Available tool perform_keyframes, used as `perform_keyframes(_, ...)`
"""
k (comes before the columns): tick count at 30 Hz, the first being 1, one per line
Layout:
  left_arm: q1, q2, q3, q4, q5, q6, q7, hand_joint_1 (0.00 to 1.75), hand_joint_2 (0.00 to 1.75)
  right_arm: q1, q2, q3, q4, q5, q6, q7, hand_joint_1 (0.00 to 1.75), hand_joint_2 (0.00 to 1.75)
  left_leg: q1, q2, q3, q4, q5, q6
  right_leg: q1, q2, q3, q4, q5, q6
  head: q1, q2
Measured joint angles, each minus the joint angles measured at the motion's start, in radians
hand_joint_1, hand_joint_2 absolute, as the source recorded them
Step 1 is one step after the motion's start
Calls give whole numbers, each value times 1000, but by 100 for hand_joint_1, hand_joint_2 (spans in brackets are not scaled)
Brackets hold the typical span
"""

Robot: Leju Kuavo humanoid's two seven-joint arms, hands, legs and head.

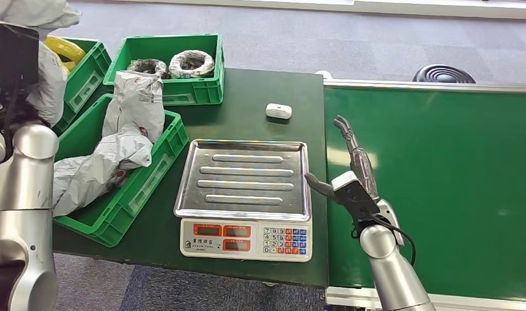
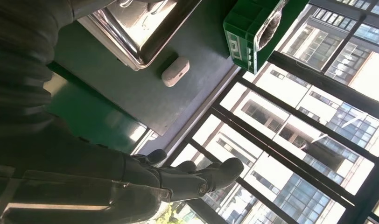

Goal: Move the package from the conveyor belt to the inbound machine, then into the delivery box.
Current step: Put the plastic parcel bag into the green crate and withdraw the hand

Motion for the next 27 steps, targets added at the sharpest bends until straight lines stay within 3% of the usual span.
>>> perform_keyframes(2, -22, 22, 4, 97, -15, -79, 39, 175, 175, -6, -1, 1, 7, -2, 5, 0, 0, 175, 0, 0, 0, 0, 0, 0, 0, 0, 0, 0, 0, 0, 0, 0)
perform_keyframes(4, -41, 42, 5, 203, -11, -248, 58, 175, 175, -21, -2, 2, 21, -5, 11, -5, 0, 175, 0, 0, 0, 0, 0, 0, 0, 0, 0, 0, 0, 0, 0, 0)
perform_keyframes(6, -43, 56, 5, 292, 9, -409, 37, 175, 175, -38, -2, 4, 39, -7, 17, -10, 0, 175, 0, 0, -1, 0, 0, 0, 0, 0, 0, 0, 0, 0, 0, 0)
perform_keyframes(8, -36, 62, 4, 356, 27, -477, 14, 171, 175, -51, -1, 6, 54, -9, 22, -14, 0, 175, 0, 0, -2, 0, 0, 0, 0, 1, -1, 0, 0, 0, 0, 0)
perform_keyframes(9, -34, 63, 4, 378, 40, -491, 3, 151, 175, -54, -2, 7, 60, -11, 26, -16, 0, 175, 0, 0, -2, 0, 0, 0, 0, 1, -1, 0, 0, 0, 0, 0)
perform_keyframes(12, -19, 62, 13, 401, 87, -548, -32, 24, 175, -65, -1, 10, 79, -16, 43, -23, 0, 175, 0, 0, -3, 0, 0, 0, 0, 2, -2, 0, 1, 0, 0, 0)
perform_keyframes(13, -6, 59, 18, 397, 100, -563, -37, 0, 175, -71, 1, 11, 87, -16, 48, -25, 0, 175, 0, 0, -3, 0, 0, 0, 0, 2, -3, 0, 1, 0, 0, 0)
perform_keyframes(17, 61, 37, 53, 324, 132, -599, -31, 0, 175, -102, 11, 14, 118, -10, 60, -34, 0, 175, 0, 0, -4, 0, 0, 0, 0, 2, -4, 0, 1, 0, 0, 0)
perform_keyframes(23, 146, -16, 135, 133, 115, -531, 3, 0, 175, -131, 31, 16, 155, -2, 67, -37, 0, 175, 0, 0, -4, 0, 0, 0, 0, 2, -4, 0, 1, 0, 0, 0)
perform_keyframes(25, 164, -35, 158, 81, 140, -486, -32, 0, 175, -133, 34, 16, 160, -2, 69, -38, 0, 175, 0, 0, -4, 0, 0, 0, 0, 2, -4, 0, 1, 0, 0, 0)
perform_keyframes(27, 188, -72, 190, -1, 223, -369, -132, 0, 175, -131, 37, 16, 162, 1, 71, -40, 0, 175, 0, 0, -4, 0, 0, 0, 0, 2, -4, 0, 1, 0, 0, 0)
